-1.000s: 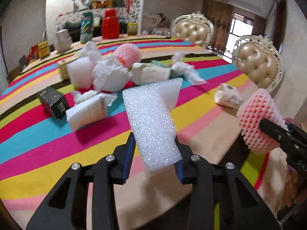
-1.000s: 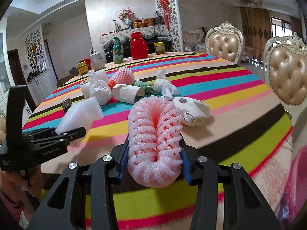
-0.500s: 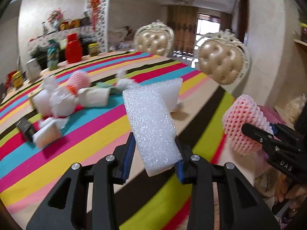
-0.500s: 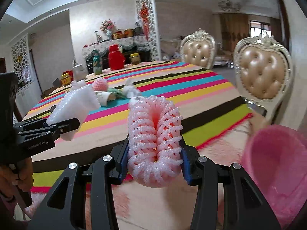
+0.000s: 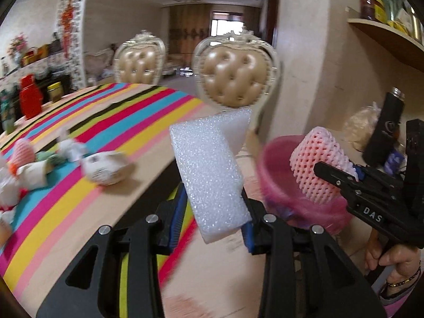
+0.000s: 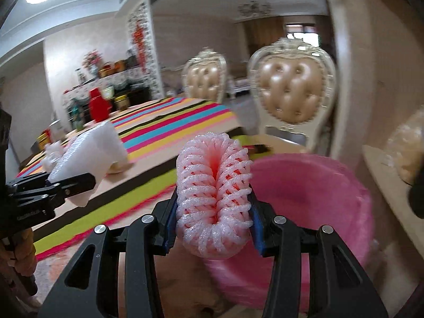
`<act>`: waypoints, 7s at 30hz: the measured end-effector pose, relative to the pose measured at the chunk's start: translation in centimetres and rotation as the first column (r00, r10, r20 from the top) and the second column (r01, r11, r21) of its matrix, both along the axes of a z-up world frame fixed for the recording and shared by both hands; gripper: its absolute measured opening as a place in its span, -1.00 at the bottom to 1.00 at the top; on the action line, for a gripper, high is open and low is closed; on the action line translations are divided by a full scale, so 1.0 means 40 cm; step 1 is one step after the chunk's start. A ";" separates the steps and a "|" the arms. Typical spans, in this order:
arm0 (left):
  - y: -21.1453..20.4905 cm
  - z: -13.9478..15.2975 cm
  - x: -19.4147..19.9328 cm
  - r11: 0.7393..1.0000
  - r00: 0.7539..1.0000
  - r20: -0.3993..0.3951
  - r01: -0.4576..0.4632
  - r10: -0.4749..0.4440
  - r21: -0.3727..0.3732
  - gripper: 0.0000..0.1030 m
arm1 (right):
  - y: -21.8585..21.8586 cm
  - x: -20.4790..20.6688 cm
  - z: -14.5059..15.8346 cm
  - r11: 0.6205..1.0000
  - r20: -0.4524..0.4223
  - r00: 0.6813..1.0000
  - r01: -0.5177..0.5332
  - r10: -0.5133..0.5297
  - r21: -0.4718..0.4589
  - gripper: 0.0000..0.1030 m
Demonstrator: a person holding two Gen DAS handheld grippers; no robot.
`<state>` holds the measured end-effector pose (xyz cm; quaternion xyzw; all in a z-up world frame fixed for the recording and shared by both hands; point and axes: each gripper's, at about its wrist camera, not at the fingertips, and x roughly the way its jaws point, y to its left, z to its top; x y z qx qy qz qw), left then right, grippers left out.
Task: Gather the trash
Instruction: 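Carry the pink net and white foam block over the pink bin with both grippers, then open both grippers to drop the net and foam block into the bin, then grasp the white paper cup with the right gripper while the left grasps a white foam roll, then carry the paper cup and foam roll over the pink bin with both grippers, then open both grippers to drop the cup and foam roll into the bin, then grasp the black box with the left gripper while the right grasps a white tissue ball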
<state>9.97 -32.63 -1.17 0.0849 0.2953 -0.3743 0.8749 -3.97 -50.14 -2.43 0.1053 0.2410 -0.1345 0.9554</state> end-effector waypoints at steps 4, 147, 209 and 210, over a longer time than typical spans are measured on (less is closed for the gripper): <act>-0.104 -0.003 -0.012 0.997 0.997 -0.007 0.075 -0.075 0.006 -0.30 | -0.092 -0.041 -0.015 0.997 -0.012 0.997 0.082 -0.082 0.012 -0.13; 0.453 -0.030 0.139 0.964 0.964 0.039 -0.265 0.264 0.031 -0.52 | 0.406 0.286 -0.029 0.925 -0.078 0.923 -0.379 0.378 -0.006 0.11; -0.167 -0.057 0.107 0.997 0.994 -0.070 0.083 -0.083 0.002 0.44 | -0.176 -0.063 0.005 0.989 -0.002 0.989 0.147 -0.147 0.016 0.47; -0.137 -0.053 0.116 0.998 0.996 -0.062 0.060 -0.060 0.003 0.53 | -0.169 -0.058 0.006 0.990 -0.003 0.990 0.138 -0.138 0.014 0.47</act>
